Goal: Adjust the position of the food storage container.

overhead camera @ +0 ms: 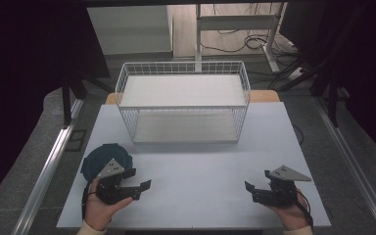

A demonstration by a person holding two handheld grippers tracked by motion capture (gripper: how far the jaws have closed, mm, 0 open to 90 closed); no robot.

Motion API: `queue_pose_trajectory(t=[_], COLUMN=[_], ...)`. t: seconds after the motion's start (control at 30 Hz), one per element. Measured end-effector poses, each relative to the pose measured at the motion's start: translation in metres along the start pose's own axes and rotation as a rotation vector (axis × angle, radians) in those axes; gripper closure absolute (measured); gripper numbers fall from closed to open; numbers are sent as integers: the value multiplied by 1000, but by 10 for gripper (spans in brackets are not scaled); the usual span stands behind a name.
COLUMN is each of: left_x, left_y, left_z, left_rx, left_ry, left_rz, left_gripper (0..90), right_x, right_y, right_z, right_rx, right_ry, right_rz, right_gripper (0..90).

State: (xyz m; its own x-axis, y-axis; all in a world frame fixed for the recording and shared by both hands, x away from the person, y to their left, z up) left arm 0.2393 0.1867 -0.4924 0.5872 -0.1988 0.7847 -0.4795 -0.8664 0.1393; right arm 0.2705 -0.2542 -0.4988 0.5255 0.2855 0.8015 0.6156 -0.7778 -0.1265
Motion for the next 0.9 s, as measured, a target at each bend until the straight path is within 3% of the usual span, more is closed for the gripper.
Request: queue_pose_trajectory(t=[0.1, 0.13, 0.4, 0.5, 0.63, 0.7, 0.9], left_x=[-1, 2, 22, 29, 35, 38, 44], left_y=[-5, -5, -1, 0, -1, -3, -21], left_z=[-3, -7, -20, -24, -31, -36, -52], left_rx=[13, 25, 51, 58, 52, 56, 87], left_ry=[9, 32, 56, 35, 39, 46, 63], left_rz=[-25, -30, -27, 3, 13, 22, 26], left_gripper=[259, 263, 272, 271, 276, 278, 284], right_x=[2, 2, -2, -1, -1, -1, -2], right_y=[-1, -1, 2, 2, 2, 1, 4], right_z=[0, 0, -3, -3, -2, -2, -1], right_rx=[13, 16, 45, 51, 57, 60, 41], right_ry=[-4, -12, -9, -9, -10, -14, -7], right_rz=[-22, -36, -20, -17, -23, -33, 1], right_gripper=[175, 183, 200, 206, 213, 213, 214])
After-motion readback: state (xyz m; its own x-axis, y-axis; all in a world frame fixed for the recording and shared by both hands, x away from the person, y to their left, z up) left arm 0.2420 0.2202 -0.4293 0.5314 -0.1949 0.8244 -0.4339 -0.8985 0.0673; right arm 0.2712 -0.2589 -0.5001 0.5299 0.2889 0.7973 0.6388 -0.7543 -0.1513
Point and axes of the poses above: each handheld gripper's, and its own axes: z roughly forward along the jaws, x roughly out of its top, y roughly to its right, the point moved 3 cm from there along z, roughly forward along the jaws, and after that the axes turned 8 degrees about x, right-handed, at the moved point
